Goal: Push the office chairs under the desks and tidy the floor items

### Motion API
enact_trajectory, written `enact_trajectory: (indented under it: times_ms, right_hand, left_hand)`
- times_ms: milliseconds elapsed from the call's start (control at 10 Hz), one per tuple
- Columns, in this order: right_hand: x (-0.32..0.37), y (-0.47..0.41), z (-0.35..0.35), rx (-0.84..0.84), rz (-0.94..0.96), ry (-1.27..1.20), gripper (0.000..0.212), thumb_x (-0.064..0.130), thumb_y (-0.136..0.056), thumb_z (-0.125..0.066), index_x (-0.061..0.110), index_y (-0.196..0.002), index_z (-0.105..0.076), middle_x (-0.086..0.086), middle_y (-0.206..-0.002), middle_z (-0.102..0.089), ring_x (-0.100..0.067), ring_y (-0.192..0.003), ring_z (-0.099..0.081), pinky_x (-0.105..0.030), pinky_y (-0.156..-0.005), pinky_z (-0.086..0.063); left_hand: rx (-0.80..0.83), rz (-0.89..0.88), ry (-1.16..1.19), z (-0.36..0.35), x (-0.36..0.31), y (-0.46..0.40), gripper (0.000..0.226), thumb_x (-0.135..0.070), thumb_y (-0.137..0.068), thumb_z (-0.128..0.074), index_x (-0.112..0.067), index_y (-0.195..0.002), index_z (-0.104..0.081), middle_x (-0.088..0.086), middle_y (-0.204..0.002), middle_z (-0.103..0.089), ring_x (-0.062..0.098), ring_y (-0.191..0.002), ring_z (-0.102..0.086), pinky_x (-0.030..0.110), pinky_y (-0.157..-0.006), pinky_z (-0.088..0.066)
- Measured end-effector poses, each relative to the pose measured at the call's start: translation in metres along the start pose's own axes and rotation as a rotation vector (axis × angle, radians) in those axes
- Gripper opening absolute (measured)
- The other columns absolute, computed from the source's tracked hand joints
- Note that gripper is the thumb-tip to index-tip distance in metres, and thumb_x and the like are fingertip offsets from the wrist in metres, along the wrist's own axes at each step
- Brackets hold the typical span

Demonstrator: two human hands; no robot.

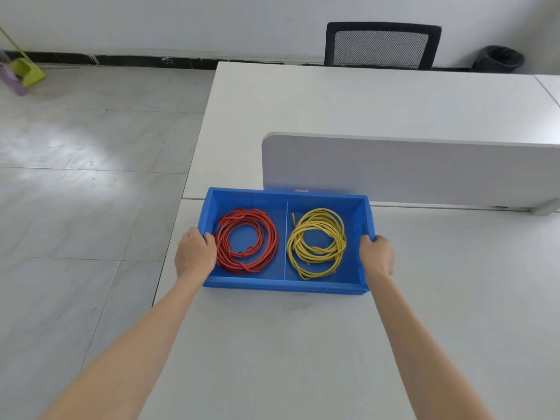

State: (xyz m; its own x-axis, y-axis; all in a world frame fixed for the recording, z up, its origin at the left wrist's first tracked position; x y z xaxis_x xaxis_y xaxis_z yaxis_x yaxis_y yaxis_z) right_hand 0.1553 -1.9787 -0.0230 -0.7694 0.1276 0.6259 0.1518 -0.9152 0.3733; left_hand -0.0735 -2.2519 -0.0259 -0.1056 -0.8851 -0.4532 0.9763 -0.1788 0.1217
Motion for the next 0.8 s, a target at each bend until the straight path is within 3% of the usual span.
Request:
enact_trajectory:
  times_ms: [100, 300, 400, 500, 600, 700, 800]
  right_hand:
    - [0.002, 0.002, 0.001, -0.006, 0.004, 0.052, 0.020, 0.020, -0.088, -0.041, 0.007, -0.073, -0.047, -0.009, -0.075, -0.052, -0.030, -0.070, -0.049, -0.030, -0.062, -0.035]
    - [0.004, 0.000, 0.005, 0.130, 0.094, 0.112, 0.019, 0.019, -0.087, -0.045, 0.003, -0.096, -0.049, -0.014, -0.092, -0.053, -0.031, -0.080, -0.049, -0.032, -0.064, -0.038]
    - [0.006, 0.008, 0.010, 0.163, 0.185, 0.157, 0.025, 0.016, -0.088, -0.045, 0.001, -0.108, -0.047, -0.020, -0.102, -0.057, -0.034, -0.086, -0.051, -0.033, -0.065, -0.039]
    - [-0.001, 0.032, 0.015, 0.040, 0.406, 0.310, 0.047, 0.012, -0.089, -0.048, 0.000, -0.132, -0.036, -0.021, -0.130, -0.047, -0.039, -0.117, -0.043, -0.043, -0.093, -0.039]
    - [-0.023, 0.077, 0.012, -0.167, 0.729, 0.404, 0.050, 0.002, -0.082, -0.058, -0.005, -0.129, -0.044, -0.025, -0.135, -0.044, -0.041, -0.124, -0.041, -0.050, -0.100, -0.042]
    - [-0.064, 0.123, 0.007, -0.222, 0.872, 0.411, 0.043, 0.007, -0.080, -0.049, 0.001, -0.123, -0.048, -0.022, -0.133, -0.047, -0.033, -0.124, -0.038, -0.047, -0.093, -0.049]
    - [-0.117, 0.176, -0.005, -0.089, 0.957, 0.386, 0.047, 0.015, -0.071, -0.034, 0.013, -0.116, -0.049, -0.011, -0.135, -0.041, -0.024, -0.128, -0.035, -0.039, -0.085, -0.052]
  left_hand:
    - [0.015, -0.005, 0.016, 0.000, 0.000, -0.001, 0.026, -0.021, -0.093, -0.037, 0.002, -0.095, -0.049, 0.017, -0.087, -0.051, 0.030, -0.075, -0.047, 0.037, -0.063, -0.037]
    - [0.210, -0.006, 0.097, 0.005, 0.003, -0.003, 0.013, -0.014, -0.089, -0.045, -0.003, -0.085, -0.042, 0.018, -0.084, -0.049, 0.039, -0.085, -0.053, 0.035, -0.065, -0.033]
    - [0.220, -0.063, -0.012, 0.014, 0.008, 0.007, 0.025, -0.014, -0.088, -0.048, 0.004, -0.105, -0.048, 0.024, -0.107, -0.053, 0.037, -0.100, -0.050, 0.040, -0.079, -0.040]
    - [0.054, -0.296, -0.144, 0.023, 0.008, 0.034, 0.042, -0.008, -0.084, -0.055, 0.007, -0.123, -0.046, 0.027, -0.126, -0.046, 0.040, -0.119, -0.043, 0.044, -0.099, -0.039]
    - [-0.073, -0.523, -0.135, 0.021, 0.007, 0.080, 0.048, 0.001, -0.074, -0.066, 0.006, -0.120, -0.054, 0.027, -0.127, -0.050, 0.042, -0.118, -0.049, 0.048, -0.096, -0.044]
    - [0.019, -0.594, -0.024, 0.009, 0.020, 0.126, 0.048, 0.004, -0.071, -0.062, -0.001, -0.119, -0.057, 0.020, -0.128, -0.053, 0.036, -0.119, -0.052, 0.038, -0.101, -0.041]
    - [0.123, -0.752, 0.044, -0.006, 0.044, 0.183, 0.048, -0.011, -0.070, -0.044, -0.015, -0.117, -0.052, -0.001, -0.131, -0.045, 0.018, -0.114, -0.051, 0.012, -0.106, -0.023]
Point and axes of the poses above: each hand's wrist, its own y-axis away from the middle knuckle, its own z-axis out of the back of the hand, x = y × z, the point moved 4 cm from there along -y, towards the middle knuckle
